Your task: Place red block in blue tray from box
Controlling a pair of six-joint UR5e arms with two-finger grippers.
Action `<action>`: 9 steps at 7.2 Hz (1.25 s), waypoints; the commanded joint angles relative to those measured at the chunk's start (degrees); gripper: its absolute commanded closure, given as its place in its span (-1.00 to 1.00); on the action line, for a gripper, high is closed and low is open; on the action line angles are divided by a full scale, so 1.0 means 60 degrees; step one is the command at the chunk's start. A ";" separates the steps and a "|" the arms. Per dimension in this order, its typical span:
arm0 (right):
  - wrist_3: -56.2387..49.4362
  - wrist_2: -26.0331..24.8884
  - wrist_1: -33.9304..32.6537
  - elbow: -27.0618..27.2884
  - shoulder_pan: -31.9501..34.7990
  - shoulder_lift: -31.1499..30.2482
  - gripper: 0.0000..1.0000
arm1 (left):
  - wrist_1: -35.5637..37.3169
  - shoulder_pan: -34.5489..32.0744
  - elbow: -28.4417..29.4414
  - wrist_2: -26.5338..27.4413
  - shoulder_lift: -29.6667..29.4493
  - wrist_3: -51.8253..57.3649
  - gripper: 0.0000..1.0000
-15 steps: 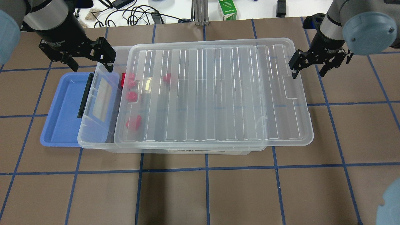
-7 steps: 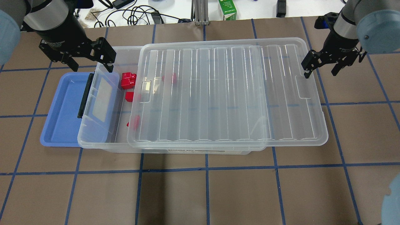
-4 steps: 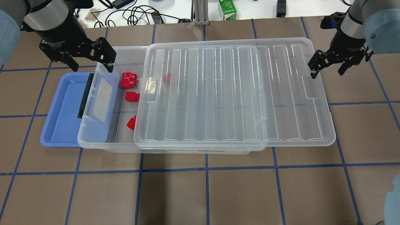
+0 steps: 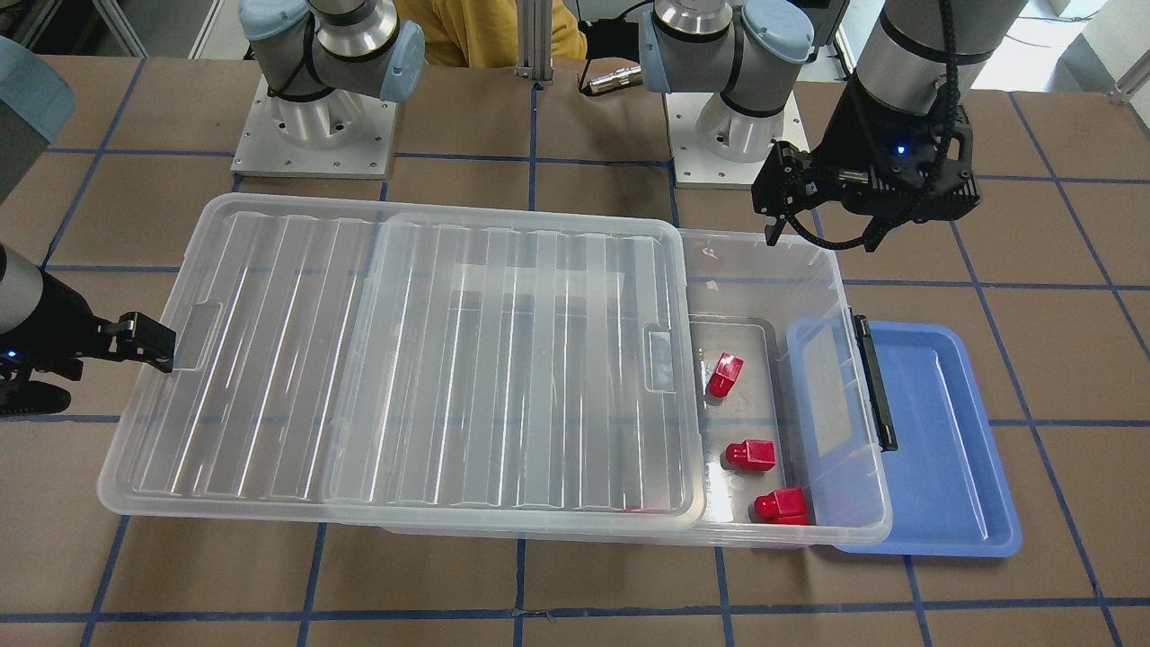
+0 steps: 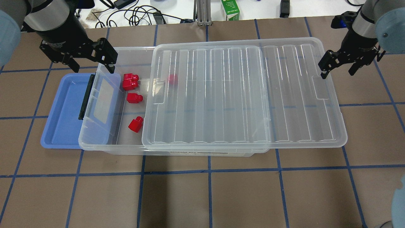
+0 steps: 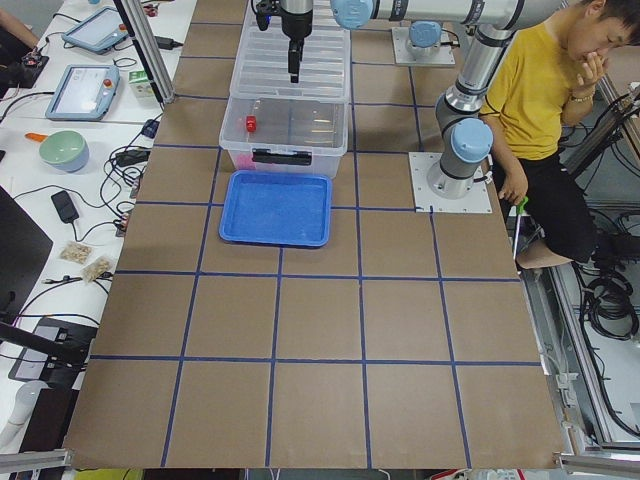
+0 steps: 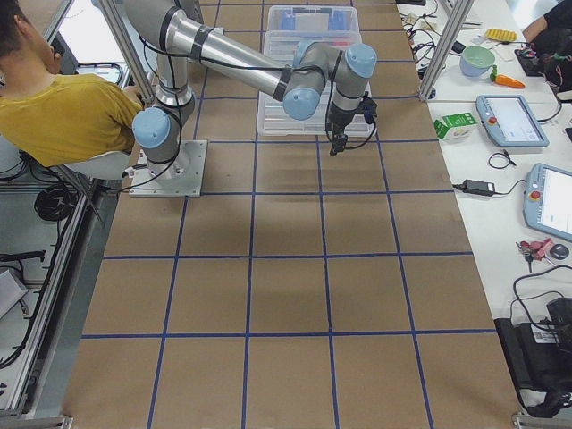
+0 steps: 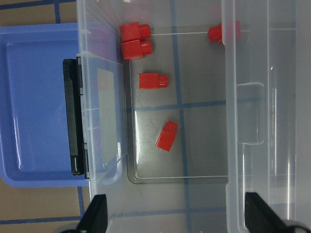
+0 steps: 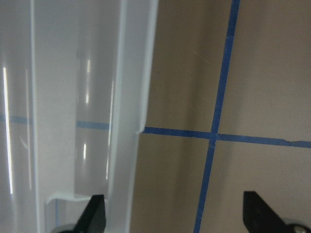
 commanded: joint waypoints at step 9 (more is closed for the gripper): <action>0.1986 0.0141 0.1810 -0.0877 0.0520 -0.1214 -1.00 | 0.0028 0.0000 -0.0571 0.0000 -0.0336 0.0248 -1.00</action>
